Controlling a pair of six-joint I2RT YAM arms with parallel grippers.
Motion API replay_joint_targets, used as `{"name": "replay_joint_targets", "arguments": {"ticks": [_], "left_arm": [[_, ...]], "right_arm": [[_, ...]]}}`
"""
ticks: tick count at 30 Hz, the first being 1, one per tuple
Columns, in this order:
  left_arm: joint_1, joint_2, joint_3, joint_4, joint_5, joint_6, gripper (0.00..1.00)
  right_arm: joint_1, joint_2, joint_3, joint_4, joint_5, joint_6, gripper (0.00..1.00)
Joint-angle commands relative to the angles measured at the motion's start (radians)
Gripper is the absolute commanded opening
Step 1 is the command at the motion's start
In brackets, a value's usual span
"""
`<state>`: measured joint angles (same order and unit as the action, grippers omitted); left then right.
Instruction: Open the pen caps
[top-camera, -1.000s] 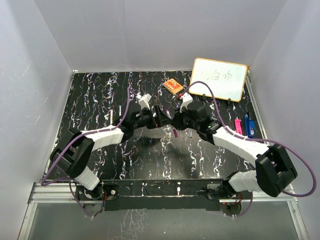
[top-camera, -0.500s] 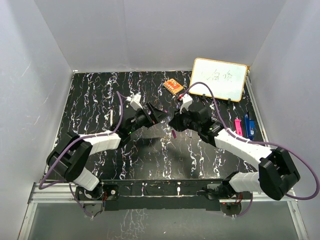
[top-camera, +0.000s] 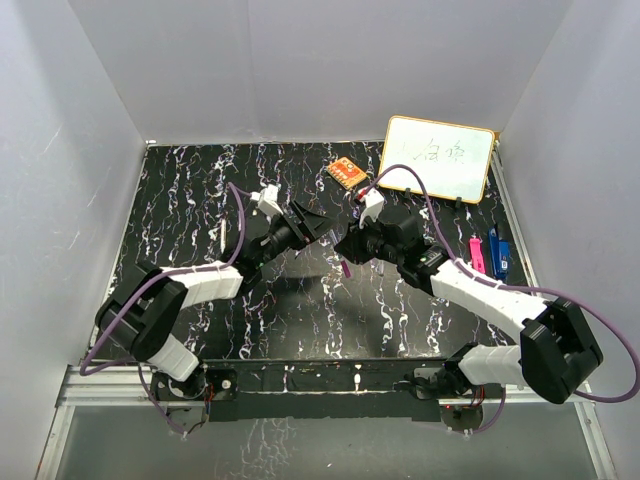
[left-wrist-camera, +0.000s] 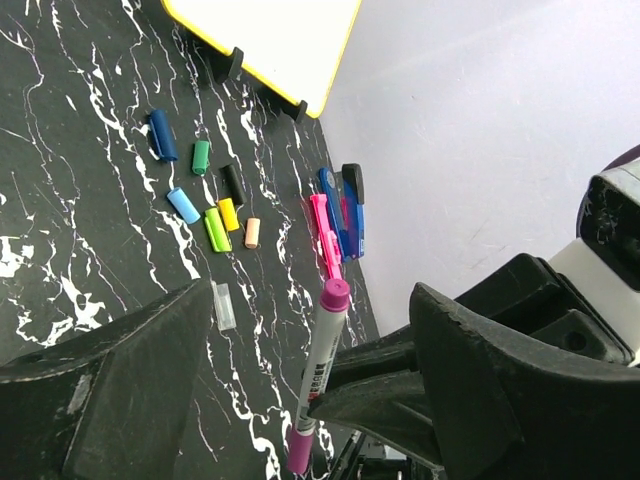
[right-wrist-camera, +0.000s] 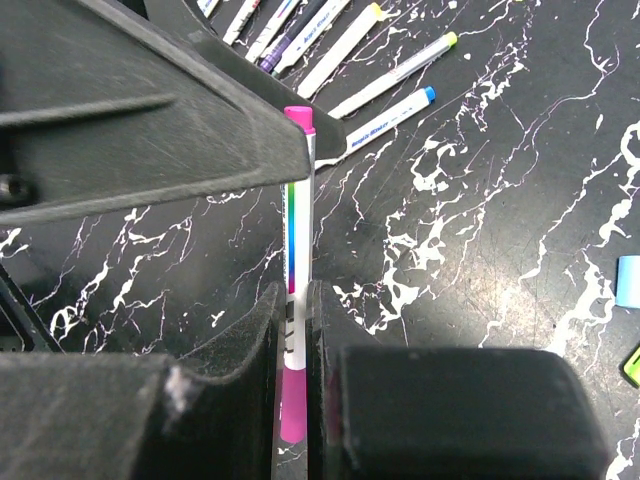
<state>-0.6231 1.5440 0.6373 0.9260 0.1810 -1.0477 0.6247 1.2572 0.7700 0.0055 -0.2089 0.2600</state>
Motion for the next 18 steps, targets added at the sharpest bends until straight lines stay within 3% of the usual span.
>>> {"name": "replay_joint_targets", "arguments": {"ticks": [1, 18], "left_arm": [[-0.005, 0.024, 0.001, 0.079, 0.016, -0.021, 0.76], [-0.054, 0.049, 0.006, 0.114, 0.018, -0.026, 0.52]], "right_arm": [[0.002, -0.033, -0.001, 0.083, -0.003, -0.005, 0.0], [0.002, -0.019, 0.009, 0.106, 0.005, 0.002, 0.0]]}}
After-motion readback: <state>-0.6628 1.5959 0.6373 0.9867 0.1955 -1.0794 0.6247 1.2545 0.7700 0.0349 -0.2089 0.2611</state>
